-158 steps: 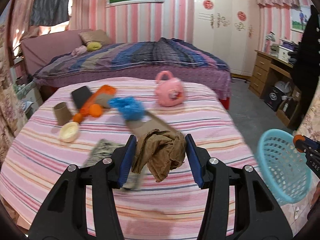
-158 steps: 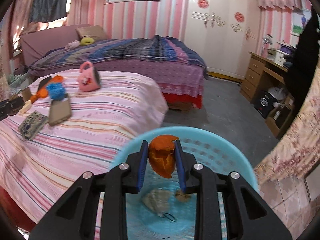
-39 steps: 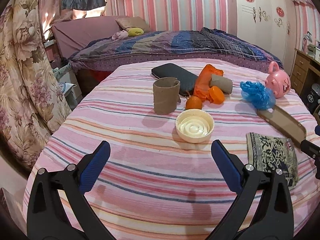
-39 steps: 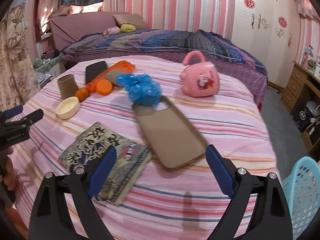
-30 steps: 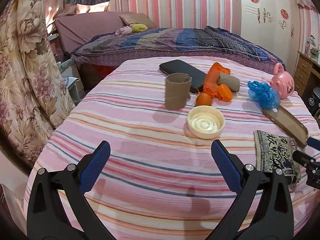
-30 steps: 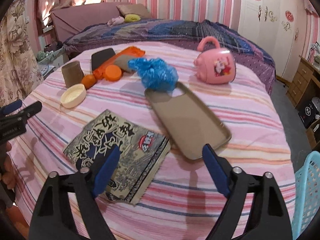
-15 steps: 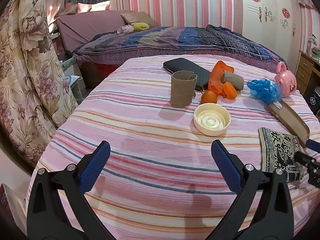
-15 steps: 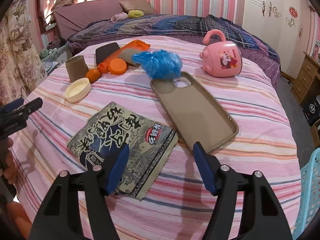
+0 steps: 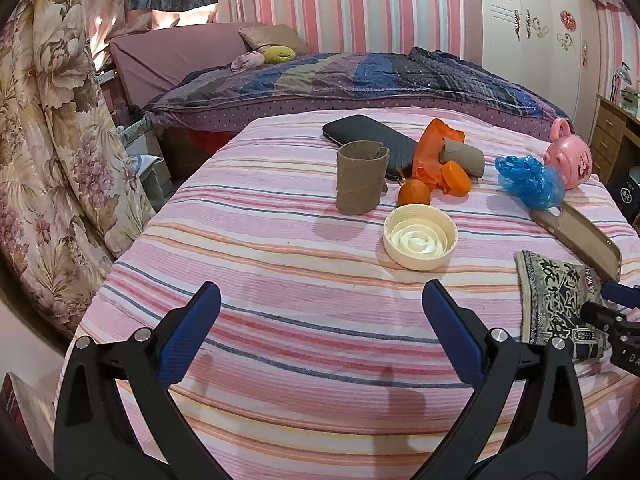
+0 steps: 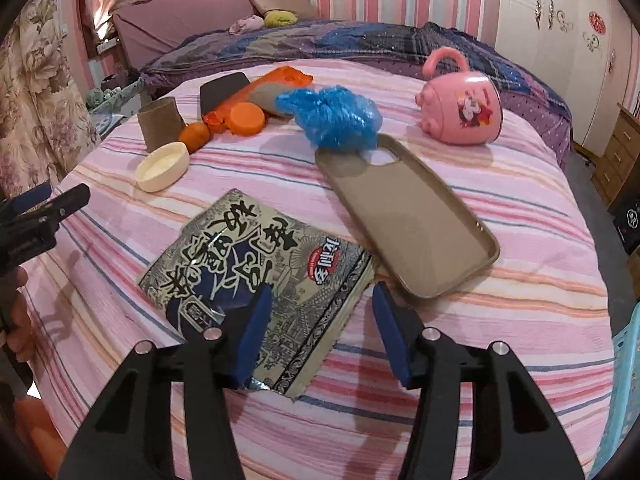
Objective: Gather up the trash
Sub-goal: 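Reach the right gripper around the printed snack packet, then close the right gripper on the snack packet and lift it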
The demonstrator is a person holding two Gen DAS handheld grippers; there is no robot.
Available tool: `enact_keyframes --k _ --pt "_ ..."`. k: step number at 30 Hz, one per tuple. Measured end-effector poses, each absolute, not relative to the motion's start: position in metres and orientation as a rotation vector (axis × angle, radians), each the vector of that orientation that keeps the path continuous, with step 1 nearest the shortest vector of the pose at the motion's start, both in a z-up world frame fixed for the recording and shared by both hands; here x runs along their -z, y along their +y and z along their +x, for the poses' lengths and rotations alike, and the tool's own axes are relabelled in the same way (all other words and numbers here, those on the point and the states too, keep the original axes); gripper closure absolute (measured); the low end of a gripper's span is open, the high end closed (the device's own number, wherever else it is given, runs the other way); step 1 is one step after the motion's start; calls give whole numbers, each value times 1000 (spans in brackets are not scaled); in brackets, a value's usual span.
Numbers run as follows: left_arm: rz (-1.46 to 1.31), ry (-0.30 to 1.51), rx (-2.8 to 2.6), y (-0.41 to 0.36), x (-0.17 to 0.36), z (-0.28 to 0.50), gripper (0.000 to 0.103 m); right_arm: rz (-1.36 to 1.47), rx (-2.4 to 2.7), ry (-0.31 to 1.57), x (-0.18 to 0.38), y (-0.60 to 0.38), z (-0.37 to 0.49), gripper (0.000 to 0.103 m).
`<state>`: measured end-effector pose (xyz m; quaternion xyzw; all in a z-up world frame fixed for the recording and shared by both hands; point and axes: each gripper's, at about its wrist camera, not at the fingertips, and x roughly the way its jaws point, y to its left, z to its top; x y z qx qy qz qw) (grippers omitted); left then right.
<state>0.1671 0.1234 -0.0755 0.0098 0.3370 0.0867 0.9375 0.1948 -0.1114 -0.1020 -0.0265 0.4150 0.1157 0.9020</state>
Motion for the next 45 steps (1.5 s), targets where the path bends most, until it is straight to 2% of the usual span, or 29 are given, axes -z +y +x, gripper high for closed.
enact_keyframes --k 4,8,11,14,16,18,24,29,39,42,45 --pt "30 698 -174 121 78 169 5 -16 -248 863 105 -112 203 36" --pt "42 700 -173 118 79 169 5 -39 -257 864 108 -103 210 34" --pt "46 707 -174 116 80 171 5 -48 -276 861 108 -101 213 39" --pt "46 708 -174 115 80 171 5 -42 -286 849 107 -102 213 58" --pt "36 713 -171 115 80 173 6 -34 -298 837 105 -103 213 78" --pt "22 720 -164 114 79 174 6 -38 -308 812 102 -104 212 90" --pt "30 712 -151 103 75 175 5 -78 -332 705 84 -107 200 97" --pt "38 710 -137 88 73 188 6 -5 -281 623 62 -143 196 98" --pt "20 798 -121 64 90 235 6 72 -205 654 62 -203 200 98" --pt "-29 817 -120 67 93 245 9 79 -207 663 64 -215 203 98" --pt "-80 842 -120 72 97 255 18 80 -215 668 67 -222 203 98"
